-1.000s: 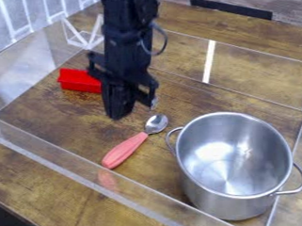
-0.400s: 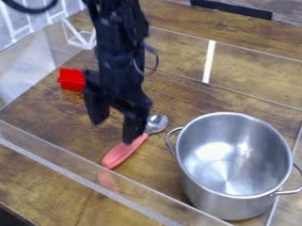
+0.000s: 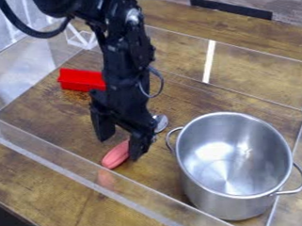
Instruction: Move the pink spoon to the left side of the table
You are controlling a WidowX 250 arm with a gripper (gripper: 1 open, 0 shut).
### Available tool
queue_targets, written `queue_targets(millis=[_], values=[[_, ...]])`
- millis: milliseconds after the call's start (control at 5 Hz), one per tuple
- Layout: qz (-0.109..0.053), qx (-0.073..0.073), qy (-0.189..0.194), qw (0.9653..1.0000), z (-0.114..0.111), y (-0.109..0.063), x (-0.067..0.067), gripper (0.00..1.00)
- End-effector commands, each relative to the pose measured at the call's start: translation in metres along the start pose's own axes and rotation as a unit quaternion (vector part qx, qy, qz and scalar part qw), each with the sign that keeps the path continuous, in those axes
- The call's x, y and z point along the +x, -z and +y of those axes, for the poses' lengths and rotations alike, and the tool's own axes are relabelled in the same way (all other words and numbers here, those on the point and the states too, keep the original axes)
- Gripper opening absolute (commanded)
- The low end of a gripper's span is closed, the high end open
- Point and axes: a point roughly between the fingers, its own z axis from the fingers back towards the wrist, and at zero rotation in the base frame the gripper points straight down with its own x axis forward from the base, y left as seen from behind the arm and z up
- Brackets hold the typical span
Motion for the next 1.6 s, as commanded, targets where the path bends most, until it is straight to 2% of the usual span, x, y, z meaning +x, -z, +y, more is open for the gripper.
queue_targets(millis=[0, 200, 600, 1000, 1200, 1400], values=[[-0.016, 0.001, 0.005, 0.9999, -0.002, -0.01, 0.005, 0.0], [-0.016, 0.001, 0.004, 0.9999, -0.001, -0.01, 0.005, 0.0], [-0.025, 0.012, 0.002, 0.9996, 0.007, -0.043, 0.008, 0.0], [-0.04, 0.022, -0.011, 0.9989, 0.021, -0.092, 0.012, 0.0], [-0.039, 0.021, -0.003, 0.999, 0.017, -0.073, 0.012, 1.0], [-0.03, 0.012, 0.002, 0.9995, 0.015, -0.055, 0.011, 1.0]])
